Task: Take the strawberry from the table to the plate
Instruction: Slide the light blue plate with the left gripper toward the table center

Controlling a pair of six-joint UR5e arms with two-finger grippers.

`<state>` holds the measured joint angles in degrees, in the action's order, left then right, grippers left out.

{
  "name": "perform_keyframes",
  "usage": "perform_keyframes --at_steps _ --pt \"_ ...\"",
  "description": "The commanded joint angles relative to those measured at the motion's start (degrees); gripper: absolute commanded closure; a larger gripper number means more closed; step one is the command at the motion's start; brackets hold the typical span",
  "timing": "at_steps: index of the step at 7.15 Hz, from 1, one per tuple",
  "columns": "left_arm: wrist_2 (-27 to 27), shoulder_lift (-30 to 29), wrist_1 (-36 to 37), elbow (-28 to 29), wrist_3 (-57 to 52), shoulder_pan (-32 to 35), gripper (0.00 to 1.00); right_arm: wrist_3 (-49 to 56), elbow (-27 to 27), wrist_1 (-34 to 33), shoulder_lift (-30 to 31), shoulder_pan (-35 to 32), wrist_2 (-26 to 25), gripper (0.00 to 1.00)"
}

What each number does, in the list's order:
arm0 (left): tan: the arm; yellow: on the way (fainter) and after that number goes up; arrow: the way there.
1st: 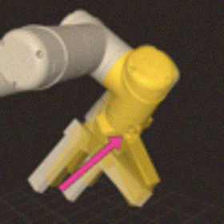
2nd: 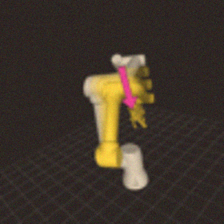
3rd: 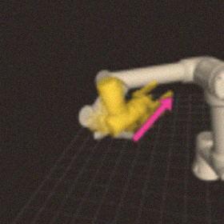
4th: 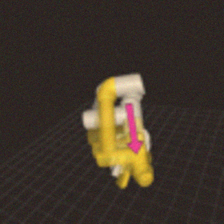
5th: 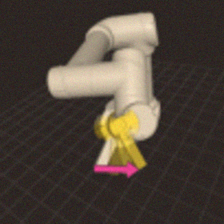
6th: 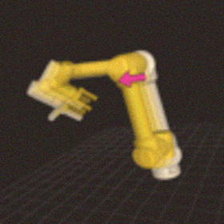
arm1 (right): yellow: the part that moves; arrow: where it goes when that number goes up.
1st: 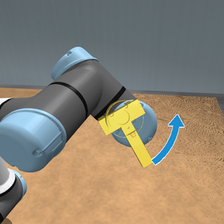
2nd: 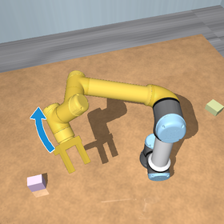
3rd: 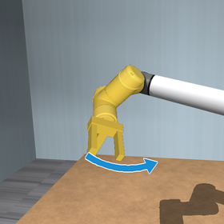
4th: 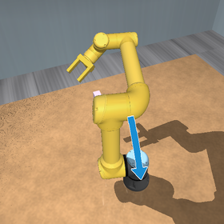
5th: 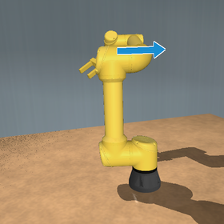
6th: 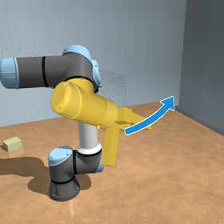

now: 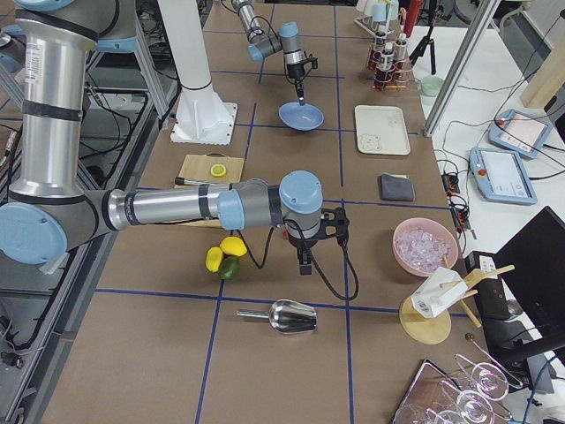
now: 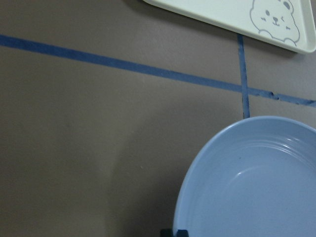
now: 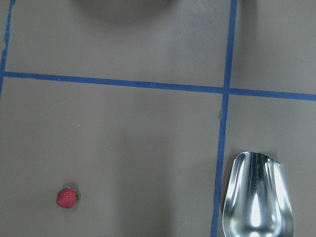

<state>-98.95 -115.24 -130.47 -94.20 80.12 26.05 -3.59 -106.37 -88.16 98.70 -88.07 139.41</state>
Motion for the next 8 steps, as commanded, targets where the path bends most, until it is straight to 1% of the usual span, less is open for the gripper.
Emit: perform_keyframes --at_steps 1,2,3,4,5,6,7,8 --pt "2.00 -0.60 0.04 1.12 -0.06 -2.31 1.00 -0.02 0.20 0.00 0.00 0.00 -0.01 0.00" --pt "2.01 -0.78 0.04 1.13 -0.06 -2.32 1.00 -0.02 0.20 0.00 0.00 0.00 -0.01 0.00" --pt "2.01 -0.78 0.04 1.04 -0.32 -2.32 0.59 -0.02 0.29 0.00 0.00 0.00 0.08 0.00" --pt "1.92 -0.78 0.04 0.95 -0.76 -2.32 0.01 -0.10 0.29 0.00 -0.43 0.00 -0.01 0.00" --pt "1.40 -0.52 0.82 0.25 -3.89 -1.71 0.00 -0.80 -0.06 0.00 -0.96 0.00 0.08 0.00" --pt "-3.31 -0.60 8.14 -1.93 -10.62 2.73 0.00 -2.11 -0.76 0.26 -1.14 0.00 0.08 0.00" --pt "-11.01 -0.08 17.17 -5.60 -17.65 9.74 0.00 -2.47 -1.55 0.26 -1.14 0.00 0.08 0.00" --pt "-12.48 0.10 27.09 -8.86 -27.55 15.64 0.00 -2.39 -1.82 3.31 -0.97 0.00 -0.01 0.00"
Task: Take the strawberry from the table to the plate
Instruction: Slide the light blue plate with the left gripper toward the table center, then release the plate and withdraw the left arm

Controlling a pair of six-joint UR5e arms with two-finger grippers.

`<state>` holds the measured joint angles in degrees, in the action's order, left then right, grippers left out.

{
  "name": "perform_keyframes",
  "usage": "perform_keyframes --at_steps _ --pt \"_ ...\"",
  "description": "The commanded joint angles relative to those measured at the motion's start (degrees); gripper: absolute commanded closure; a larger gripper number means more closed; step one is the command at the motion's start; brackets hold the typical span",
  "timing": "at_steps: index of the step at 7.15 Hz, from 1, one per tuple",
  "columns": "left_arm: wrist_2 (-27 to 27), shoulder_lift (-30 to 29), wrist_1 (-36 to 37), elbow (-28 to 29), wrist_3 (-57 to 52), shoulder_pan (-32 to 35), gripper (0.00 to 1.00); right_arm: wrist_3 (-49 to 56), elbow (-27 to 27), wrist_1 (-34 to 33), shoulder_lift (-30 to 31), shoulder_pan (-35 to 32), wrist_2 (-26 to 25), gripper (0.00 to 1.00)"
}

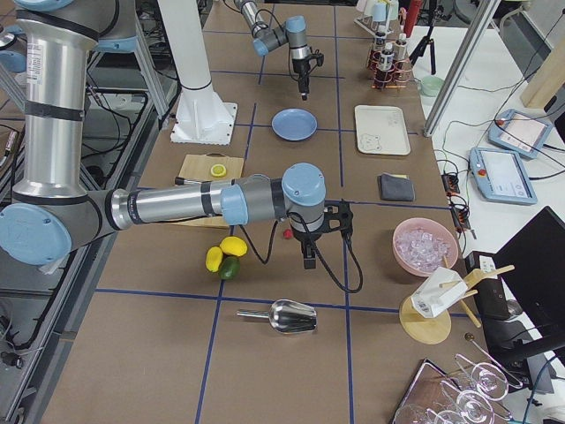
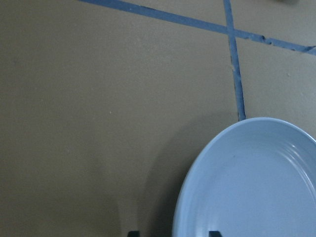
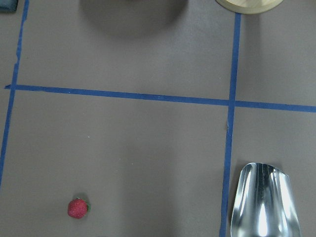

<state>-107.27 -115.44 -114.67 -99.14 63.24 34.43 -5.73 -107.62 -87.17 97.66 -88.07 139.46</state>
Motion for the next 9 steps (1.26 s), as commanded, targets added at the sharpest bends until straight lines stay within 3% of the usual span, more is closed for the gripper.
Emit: perform_keyframes --at_steps 1,2,3,4,6,7,8,9 --pt "-4.44 0.39 18.62 -6.04 -18.60 12.62 0.00 -0.51 -0.40 6.97 0.51 0.26 0.11 0.00" --pt "-7.14 2.13 21.31 -6.24 -21.37 20.42 0.00 -0.60 -0.58 9.89 0.08 1.48 0.20 0.00" --pt "-13.61 6.24 21.68 -5.54 -24.45 26.15 0.00 -1.04 -0.23 13.66 0.86 1.67 2.11 0.00" --pt "-15.06 11.24 21.77 -4.58 -34.40 33.17 0.00 -1.04 -0.14 14.39 0.86 2.37 4.57 0.00" --pt "-18.41 12.08 29.02 2.25 -59.60 47.95 0.00 -6.18 -1.53 14.49 0.60 5.69 5.12 0.00" --pt "-18.94 12.17 31.85 5.16 -64.86 53.31 0.00 -11.27 -3.28 15.18 0.17 8.59 5.73 0.00" --pt "-19.90 14.95 31.88 6.40 -69.61 56.41 0.00 -18.46 -3.91 19.89 0.16 12.01 5.13 0.00" --pt "-24.26 16.63 31.97 6.42 -70.44 56.53 0.00 -25.84 -3.92 26.29 2.08 17.61 -3.58 0.00"
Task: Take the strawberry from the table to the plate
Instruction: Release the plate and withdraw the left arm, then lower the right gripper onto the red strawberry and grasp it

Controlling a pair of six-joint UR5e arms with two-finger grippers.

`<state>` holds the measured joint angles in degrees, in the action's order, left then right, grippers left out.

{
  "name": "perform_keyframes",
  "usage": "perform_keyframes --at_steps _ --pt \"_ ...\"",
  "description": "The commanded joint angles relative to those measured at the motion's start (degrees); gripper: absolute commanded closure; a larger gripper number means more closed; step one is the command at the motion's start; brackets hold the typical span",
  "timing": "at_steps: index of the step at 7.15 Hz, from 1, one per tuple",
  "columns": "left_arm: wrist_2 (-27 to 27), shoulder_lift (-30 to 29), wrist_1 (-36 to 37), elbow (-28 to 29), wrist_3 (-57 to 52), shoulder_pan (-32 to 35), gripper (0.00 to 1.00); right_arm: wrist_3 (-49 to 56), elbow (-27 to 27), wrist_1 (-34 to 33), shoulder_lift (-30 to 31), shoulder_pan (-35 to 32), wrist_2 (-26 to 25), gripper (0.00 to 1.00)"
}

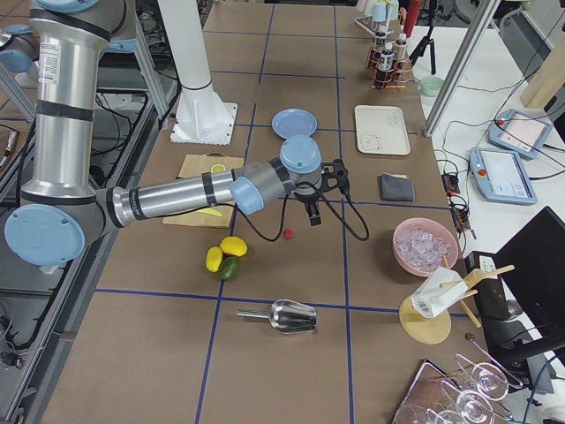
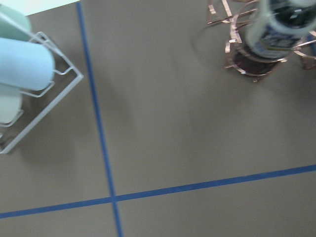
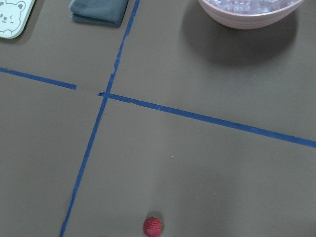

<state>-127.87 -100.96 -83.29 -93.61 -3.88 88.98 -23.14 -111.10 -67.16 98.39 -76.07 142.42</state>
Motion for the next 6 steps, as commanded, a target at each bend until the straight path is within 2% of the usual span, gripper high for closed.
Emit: perform_keyframes --at_steps 1,2,3,5,6 --pt "-4.40 2.43 0.68 0.54 -3.41 1.99 0.00 -15.03 1.22 11.21 2.93 12.37 -12.63 0.00" --pt "-4.41 2.52 0.68 0.45 -3.41 1.99 0.00 -18.83 1.84 13.00 3.21 17.92 -19.30 0.00" --pt "-4.41 2.52 0.59 0.53 -3.41 1.99 0.00 -19.31 3.59 13.45 3.30 21.80 -23.46 0.01" --pt "-4.67 4.53 0.15 0.54 -3.93 1.99 0.00 -22.27 7.90 17.40 3.30 27.17 -28.48 0.02" --pt "-5.02 5.06 0.32 -0.08 -3.94 1.99 0.00 -24.82 8.00 18.28 3.30 29.90 -31.47 0.04"
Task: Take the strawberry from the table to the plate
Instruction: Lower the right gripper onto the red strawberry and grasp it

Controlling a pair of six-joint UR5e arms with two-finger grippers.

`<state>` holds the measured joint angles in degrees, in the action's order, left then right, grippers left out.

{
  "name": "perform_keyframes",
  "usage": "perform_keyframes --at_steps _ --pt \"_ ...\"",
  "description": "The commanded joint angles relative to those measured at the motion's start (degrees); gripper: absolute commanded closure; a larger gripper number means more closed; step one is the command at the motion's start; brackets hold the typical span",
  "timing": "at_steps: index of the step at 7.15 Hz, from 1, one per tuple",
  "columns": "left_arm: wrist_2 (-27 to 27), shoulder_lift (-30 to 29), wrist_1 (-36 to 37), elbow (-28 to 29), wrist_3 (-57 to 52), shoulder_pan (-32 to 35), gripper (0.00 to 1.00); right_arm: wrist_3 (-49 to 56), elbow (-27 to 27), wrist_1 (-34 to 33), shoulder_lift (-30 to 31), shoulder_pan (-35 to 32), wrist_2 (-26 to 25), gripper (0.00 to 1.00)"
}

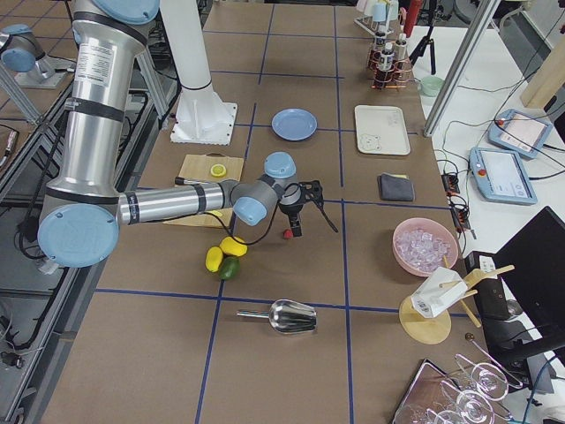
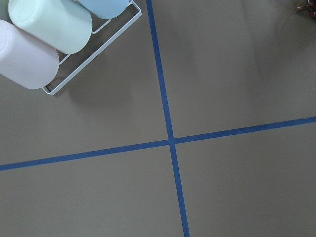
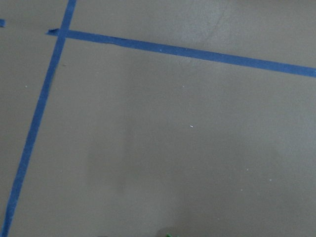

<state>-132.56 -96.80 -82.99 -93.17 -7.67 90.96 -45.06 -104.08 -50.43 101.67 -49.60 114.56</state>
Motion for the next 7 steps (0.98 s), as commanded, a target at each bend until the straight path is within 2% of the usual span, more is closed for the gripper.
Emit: perform_keyframes --at_steps 1,6,7 --pt "-0.42 0.91 -0.07 -0.44 -0.15 0.00 0.00 -3.02 0.98 1.56 0.11 4.59 -3.82 0.05" --pt "-1.30 2.23 -0.07 -1.05 -0.24 -0.08 0.00 -2.93 1.51 1.56 0.99 6.36 -4.08 0.24" --pt "-1.30 2.23 -0.07 -1.05 -0.15 -0.08 0.00 -2.84 2.21 1.56 0.99 6.36 -4.09 0.25"
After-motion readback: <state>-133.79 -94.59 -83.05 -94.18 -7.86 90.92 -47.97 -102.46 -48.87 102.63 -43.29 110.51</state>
